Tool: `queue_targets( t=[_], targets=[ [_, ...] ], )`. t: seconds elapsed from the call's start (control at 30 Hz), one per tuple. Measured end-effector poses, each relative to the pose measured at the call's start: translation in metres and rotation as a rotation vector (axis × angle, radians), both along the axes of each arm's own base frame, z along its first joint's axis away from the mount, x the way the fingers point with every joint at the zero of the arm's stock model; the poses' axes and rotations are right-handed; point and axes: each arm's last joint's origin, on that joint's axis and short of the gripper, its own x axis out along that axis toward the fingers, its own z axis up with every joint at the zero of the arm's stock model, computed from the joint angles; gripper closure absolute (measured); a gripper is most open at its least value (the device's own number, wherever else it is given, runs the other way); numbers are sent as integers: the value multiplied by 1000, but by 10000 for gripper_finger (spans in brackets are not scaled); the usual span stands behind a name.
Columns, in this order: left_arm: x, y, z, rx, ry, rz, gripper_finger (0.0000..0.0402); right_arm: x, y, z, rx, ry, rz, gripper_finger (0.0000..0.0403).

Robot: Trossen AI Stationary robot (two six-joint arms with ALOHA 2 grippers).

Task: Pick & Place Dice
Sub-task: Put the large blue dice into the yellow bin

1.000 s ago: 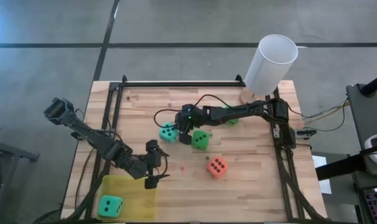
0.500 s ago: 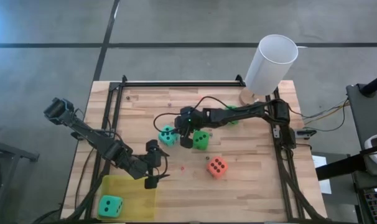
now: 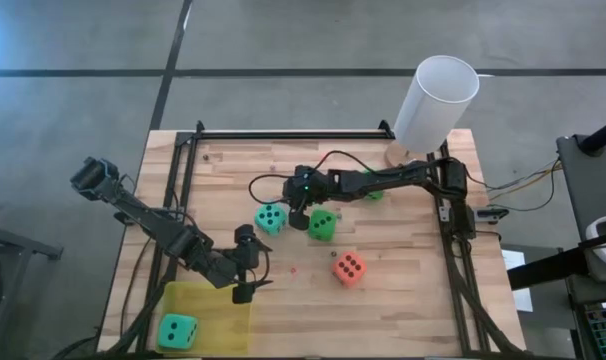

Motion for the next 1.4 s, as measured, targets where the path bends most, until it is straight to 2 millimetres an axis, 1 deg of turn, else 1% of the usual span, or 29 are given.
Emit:
queue_targets(
  t=[0.13,0.23,0.33,0.83,0.93,1.03,1.13,1.27,1.4],
  targets=[
    [0,0,0,0,0,0,12,0,1,-1,4,0,-1,394],
    [0,0,0,0,0,0,14,1,1,-5,7,9,-2,394],
    [0,0,0,1,1,0,14,1,4,-5,10,13,5,394],
    [0,0,0,0,1,0,16,5,37,-5,-2,9,96,394],
    [0,0,0,1,1,1,13,4,40,-3,-20,13,122,394],
    [0,0,0,1,2,0,12,-2,41,8,-28,22,133,394],
    [0,0,-1,4,6,0,12,-13,43,31,-30,15,136,394],
    [-1,1,-1,8,12,1,15,-35,48,57,-44,0,154,394],
    [-1,2,-3,18,25,1,15,-65,58,85,-54,-58,178,394]
  ],
)
